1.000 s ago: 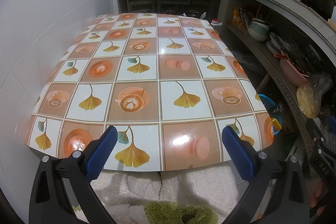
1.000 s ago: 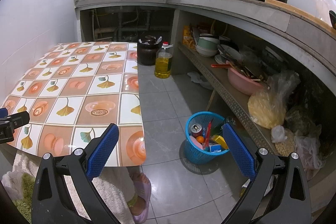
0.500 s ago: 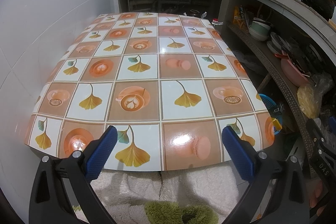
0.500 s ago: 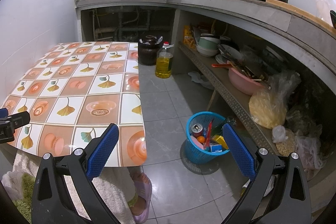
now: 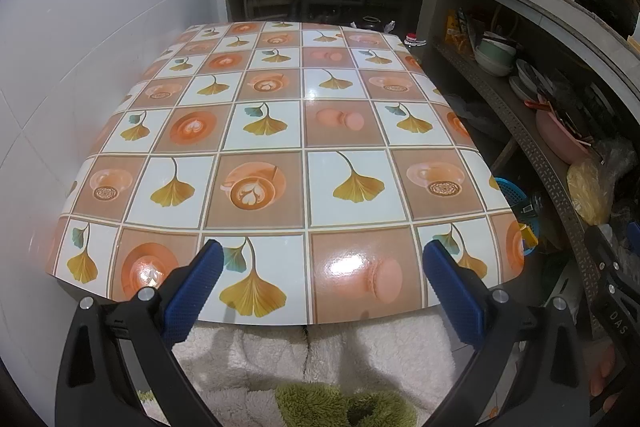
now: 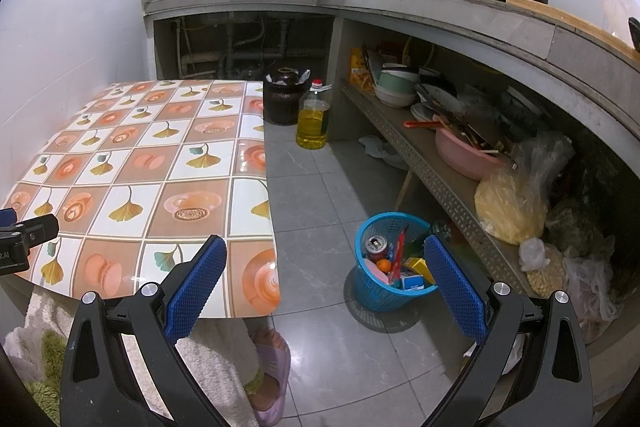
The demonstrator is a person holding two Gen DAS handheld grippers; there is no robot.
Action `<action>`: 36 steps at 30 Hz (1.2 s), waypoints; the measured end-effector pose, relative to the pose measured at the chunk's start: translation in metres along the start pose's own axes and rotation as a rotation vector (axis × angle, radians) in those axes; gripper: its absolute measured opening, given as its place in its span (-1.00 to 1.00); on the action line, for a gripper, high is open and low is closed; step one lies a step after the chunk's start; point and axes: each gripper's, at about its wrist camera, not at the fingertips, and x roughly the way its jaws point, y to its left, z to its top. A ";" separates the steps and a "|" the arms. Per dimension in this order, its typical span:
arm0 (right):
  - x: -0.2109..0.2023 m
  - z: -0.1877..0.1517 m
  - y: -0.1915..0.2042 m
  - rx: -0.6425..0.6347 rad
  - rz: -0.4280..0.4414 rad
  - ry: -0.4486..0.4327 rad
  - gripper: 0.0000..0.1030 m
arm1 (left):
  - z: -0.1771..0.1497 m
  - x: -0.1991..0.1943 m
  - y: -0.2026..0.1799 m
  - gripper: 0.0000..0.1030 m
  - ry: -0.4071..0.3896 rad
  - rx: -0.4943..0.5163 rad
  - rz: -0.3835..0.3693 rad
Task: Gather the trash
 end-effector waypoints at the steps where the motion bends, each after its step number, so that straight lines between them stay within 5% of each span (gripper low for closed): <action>1: 0.000 0.000 0.000 0.001 0.000 0.001 0.85 | 0.000 0.000 0.000 0.89 0.001 0.000 0.000; 36: 0.001 0.001 0.001 -0.006 0.006 -0.003 0.85 | 0.003 -0.001 -0.001 0.89 0.005 -0.005 -0.004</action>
